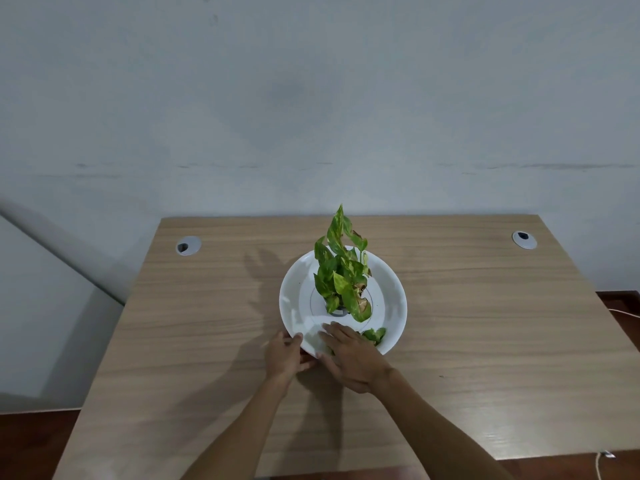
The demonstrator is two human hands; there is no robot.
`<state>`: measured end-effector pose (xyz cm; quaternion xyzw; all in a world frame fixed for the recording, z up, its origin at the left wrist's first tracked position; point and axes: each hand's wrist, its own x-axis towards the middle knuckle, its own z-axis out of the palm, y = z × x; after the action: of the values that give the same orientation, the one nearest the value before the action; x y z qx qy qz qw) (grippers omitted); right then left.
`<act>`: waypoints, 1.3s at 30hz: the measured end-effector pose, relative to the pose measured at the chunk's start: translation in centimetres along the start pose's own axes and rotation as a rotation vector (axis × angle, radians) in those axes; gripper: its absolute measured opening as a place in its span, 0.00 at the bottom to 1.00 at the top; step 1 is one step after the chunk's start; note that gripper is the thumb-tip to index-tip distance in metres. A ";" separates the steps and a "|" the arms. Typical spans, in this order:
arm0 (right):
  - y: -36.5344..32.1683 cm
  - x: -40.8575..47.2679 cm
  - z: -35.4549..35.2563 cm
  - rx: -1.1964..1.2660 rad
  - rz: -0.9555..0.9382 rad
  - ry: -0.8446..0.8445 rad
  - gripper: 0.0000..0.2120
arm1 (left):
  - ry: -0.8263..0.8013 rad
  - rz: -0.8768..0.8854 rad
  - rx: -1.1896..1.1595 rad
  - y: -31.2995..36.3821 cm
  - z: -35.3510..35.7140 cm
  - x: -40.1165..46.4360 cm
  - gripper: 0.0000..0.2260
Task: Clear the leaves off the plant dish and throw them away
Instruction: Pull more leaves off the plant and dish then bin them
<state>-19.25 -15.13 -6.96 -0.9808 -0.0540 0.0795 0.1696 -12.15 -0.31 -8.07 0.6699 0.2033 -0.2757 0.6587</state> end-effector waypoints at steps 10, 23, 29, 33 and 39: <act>-0.6 -1.3 -0.1 0.038 0.099 0.001 0.25 | 0.022 0.005 0.061 0.4 0.3 0.0 0.10; 2.3 -0.8 -0.8 -0.243 0.280 -0.161 0.09 | 0.032 -0.035 0.061 0.6 0.4 0.3 0.08; 2.6 -1.2 -1.9 0.287 0.380 -0.001 0.17 | 0.062 -0.015 0.133 0.8 0.2 0.3 0.09; 4.5 -1.8 -3.2 0.350 0.445 0.047 0.19 | 0.279 0.442 0.669 1.0 -0.1 -0.4 0.20; 4.6 -0.4 -3.3 0.341 0.439 -0.213 0.27 | -0.231 0.594 1.279 2.4 1.4 -0.3 0.33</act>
<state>-18.67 -20.56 -5.43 -0.9125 0.1562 0.2247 0.3041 -11.02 -1.82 -6.04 0.9185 -0.2603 -0.2192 0.2014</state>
